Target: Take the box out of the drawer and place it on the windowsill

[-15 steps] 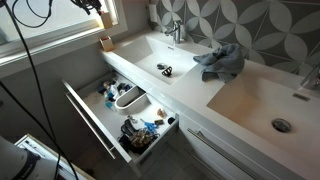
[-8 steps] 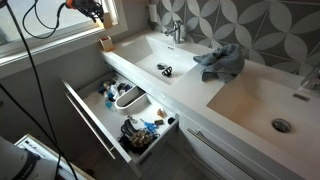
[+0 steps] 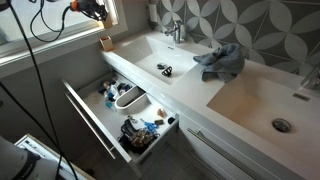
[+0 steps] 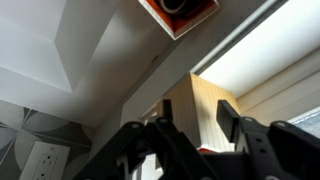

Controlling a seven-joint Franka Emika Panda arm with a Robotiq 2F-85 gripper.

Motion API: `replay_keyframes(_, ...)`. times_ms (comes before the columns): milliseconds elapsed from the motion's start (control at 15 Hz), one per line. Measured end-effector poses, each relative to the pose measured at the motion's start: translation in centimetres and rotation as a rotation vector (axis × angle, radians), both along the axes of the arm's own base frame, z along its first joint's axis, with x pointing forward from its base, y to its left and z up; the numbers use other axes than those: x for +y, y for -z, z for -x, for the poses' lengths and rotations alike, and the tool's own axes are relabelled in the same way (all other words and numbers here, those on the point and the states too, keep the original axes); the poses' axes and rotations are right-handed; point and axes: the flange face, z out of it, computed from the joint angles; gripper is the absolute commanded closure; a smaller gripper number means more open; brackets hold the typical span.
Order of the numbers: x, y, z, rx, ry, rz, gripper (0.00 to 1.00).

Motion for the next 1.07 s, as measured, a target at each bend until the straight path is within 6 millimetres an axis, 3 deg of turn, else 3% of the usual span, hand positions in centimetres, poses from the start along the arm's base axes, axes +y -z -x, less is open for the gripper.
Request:
replay_keyframes(333, 0.0, 0.3, -0.5, -0.040, 0.001, -0.018, 0.49)
replay_keyframes(1067, -0.5, 1.9, -1.8, -0.128, 0.071, -0.066, 0.58)
